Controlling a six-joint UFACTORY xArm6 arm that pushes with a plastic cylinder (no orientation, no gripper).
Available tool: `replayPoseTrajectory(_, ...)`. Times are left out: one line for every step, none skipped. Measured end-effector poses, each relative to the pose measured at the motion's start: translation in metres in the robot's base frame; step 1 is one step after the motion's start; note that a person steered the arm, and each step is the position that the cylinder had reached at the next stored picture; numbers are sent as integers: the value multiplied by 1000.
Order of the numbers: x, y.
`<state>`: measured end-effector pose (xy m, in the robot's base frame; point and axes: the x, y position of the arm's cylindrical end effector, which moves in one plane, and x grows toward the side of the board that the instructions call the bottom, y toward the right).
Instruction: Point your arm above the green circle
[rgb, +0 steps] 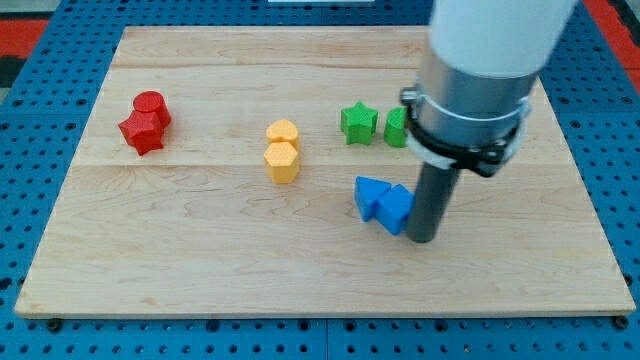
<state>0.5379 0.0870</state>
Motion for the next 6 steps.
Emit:
replayPoseTrajectory(-14,-10)
replayPoseTrajectory(-31,-43)
replayPoseTrajectory(-21,0)
replayPoseTrajectory(-11,60)
replayPoseTrajectory(-66,138)
replayPoseTrajectory(-117,196)
